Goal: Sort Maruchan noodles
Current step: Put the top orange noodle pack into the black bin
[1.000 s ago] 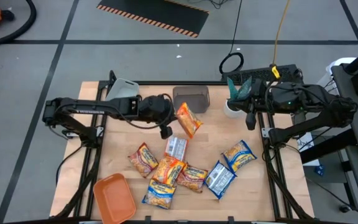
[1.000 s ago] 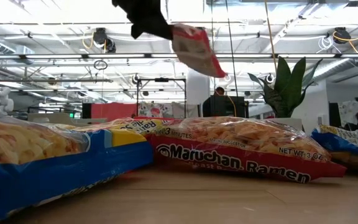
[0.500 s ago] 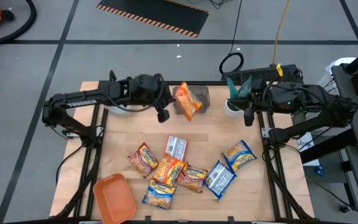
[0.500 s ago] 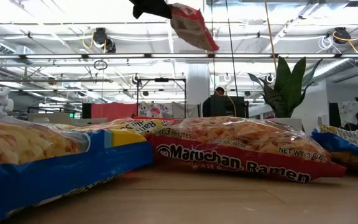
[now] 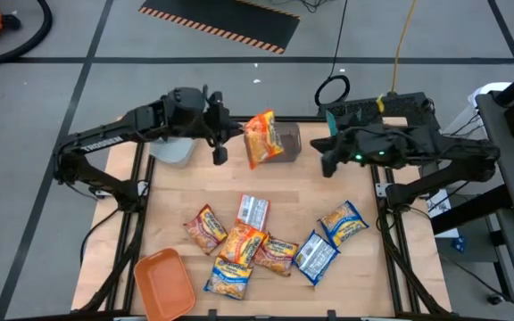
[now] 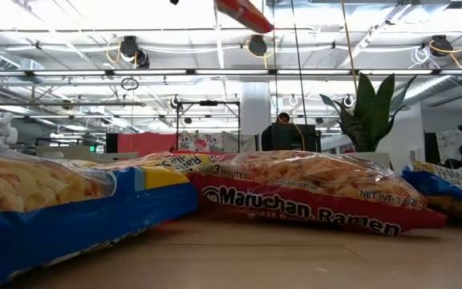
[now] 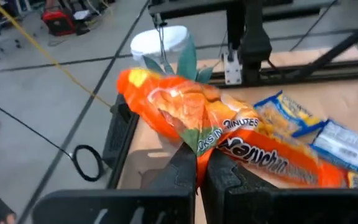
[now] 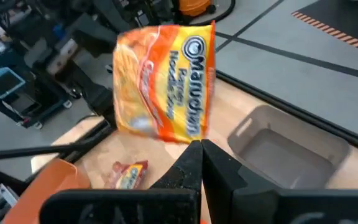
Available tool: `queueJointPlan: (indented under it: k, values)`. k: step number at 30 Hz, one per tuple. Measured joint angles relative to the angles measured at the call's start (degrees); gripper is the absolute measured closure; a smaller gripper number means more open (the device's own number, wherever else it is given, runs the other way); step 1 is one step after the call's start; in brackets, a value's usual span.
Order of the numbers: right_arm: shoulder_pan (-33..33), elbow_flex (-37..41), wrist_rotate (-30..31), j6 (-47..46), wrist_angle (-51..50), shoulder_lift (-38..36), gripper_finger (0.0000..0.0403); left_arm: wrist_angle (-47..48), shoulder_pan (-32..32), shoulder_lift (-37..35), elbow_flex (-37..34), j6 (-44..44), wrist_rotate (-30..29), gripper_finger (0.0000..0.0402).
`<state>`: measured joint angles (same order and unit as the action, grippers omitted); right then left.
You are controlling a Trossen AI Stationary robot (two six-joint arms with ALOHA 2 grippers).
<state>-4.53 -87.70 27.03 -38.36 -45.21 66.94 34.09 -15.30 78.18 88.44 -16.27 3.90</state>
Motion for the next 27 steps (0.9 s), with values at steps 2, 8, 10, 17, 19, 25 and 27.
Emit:
queueJointPlan:
  k: [2,8,10,17,19,25,27]
  values:
    - [0.7,0.0,0.0,0.0,2.7,1.4,0.0403,-0.8,-0.3,-0.4,0.0,-2.2,1.1,0.0396]
    - [3.4,0.0,-0.1,-0.2,12.9,4.6,0.0370,-1.2,-0.3,-2.2,0.0,-5.9,5.5,0.0396]
    - [4.7,0.0,-1.0,-1.1,16.1,5.6,0.0343,-1.5,-0.1,-2.5,0.0,-6.6,7.4,0.0396]
    - [8.8,0.0,-13.2,-0.6,20.8,8.5,0.0245,-4.3,0.7,-2.4,0.0,-7.8,10.7,0.0396]
    - [9.4,0.0,-15.5,0.1,22.4,9.0,0.0223,-4.2,0.9,-2.5,0.0,-8.0,10.9,0.0396]
    - [11.2,0.0,-19.5,0.6,24.3,9.0,0.0198,-4.0,0.9,-2.5,0.0,-7.8,10.9,0.0396]
    - [12.0,0.0,-22.5,0.4,24.1,8.8,0.0202,-4.0,0.9,-2.5,0.0,-7.6,10.8,0.0396]
